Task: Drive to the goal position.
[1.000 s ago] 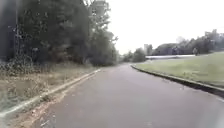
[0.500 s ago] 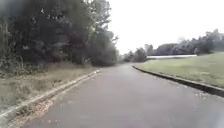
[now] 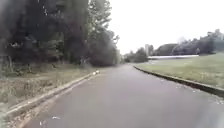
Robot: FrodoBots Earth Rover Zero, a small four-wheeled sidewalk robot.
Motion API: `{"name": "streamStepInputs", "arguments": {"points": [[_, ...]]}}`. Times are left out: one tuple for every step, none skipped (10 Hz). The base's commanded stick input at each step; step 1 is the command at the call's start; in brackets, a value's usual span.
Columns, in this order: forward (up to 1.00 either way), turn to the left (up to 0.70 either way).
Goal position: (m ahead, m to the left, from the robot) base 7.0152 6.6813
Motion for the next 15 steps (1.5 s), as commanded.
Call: {"name": "streamStepInputs", "arguments": {"points": [[1.0, 0.0], [1.0, 0.0], [1.0, 0.0], [1.0, 0.0], [1.0, 0.0], [1.0, 0.0], [1.0, 0.0], [1.0, 0.0], [1.0, 0.0], [1.0, 0.0], [1.0, 0.0], [1.0, 0.0], [1.0, 0.0], [1.0, 0.0], [1.0, 0.0]]}}
